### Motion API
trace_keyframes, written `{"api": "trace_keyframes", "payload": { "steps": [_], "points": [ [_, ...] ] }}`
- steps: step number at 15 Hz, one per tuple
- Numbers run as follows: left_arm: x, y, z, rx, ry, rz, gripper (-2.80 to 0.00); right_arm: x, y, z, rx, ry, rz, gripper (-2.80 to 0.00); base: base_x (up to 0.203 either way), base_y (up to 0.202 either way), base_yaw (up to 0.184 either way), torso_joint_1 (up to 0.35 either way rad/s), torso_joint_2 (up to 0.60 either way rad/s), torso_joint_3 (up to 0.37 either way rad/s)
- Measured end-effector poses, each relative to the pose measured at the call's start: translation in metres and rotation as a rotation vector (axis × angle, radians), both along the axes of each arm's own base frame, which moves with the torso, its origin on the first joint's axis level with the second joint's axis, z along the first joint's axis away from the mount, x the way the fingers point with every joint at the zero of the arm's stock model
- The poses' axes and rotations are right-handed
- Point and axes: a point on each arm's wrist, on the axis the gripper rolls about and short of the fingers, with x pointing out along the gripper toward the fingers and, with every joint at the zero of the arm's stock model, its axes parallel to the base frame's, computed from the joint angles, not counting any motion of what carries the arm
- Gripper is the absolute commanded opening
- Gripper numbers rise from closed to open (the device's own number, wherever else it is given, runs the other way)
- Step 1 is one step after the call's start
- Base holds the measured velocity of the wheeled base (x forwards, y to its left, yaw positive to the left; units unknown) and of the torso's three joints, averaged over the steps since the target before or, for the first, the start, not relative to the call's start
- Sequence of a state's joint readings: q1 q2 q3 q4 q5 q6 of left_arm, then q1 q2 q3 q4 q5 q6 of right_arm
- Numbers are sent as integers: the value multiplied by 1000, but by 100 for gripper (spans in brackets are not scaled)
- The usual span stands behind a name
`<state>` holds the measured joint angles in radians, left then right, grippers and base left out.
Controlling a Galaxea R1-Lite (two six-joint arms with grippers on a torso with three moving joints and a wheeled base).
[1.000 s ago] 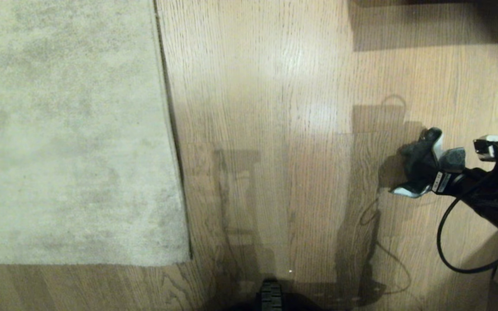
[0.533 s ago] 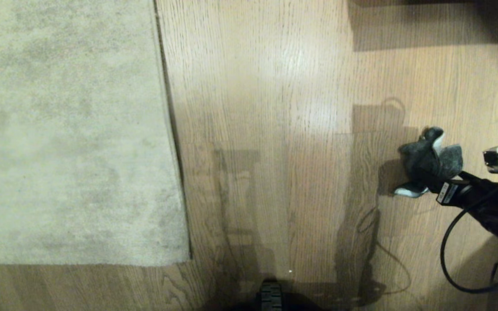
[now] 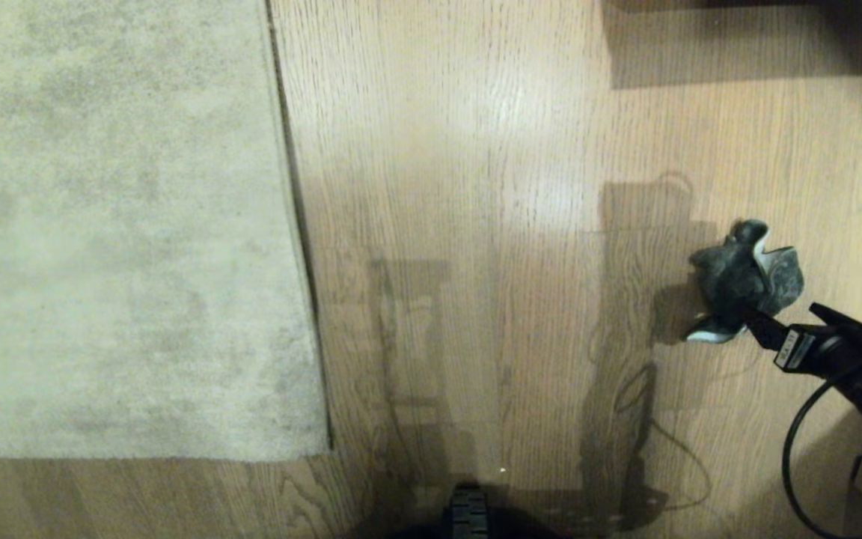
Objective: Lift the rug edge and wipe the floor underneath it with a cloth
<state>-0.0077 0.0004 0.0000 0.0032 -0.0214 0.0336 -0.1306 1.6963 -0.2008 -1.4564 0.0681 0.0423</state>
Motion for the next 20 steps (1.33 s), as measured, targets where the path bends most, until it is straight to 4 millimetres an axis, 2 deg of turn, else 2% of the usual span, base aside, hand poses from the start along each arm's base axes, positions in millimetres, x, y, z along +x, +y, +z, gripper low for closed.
{"api": "trace_keyframes", "payload": {
  "steps": [12,13,20],
  "points": [
    [0,0,0,0,0,0,-280,-72,9,19,-7,-10,-2,0,0,0,0,0,0,0],
    [0,0,0,0,0,0,-280,-77,10,21,-7,-9,-2,-280,0,0,0,0,0,0],
    [0,0,0,0,0,0,-280,-121,16,26,-42,9,1,-280,0,0,0,0,0,0]
  ]
}}
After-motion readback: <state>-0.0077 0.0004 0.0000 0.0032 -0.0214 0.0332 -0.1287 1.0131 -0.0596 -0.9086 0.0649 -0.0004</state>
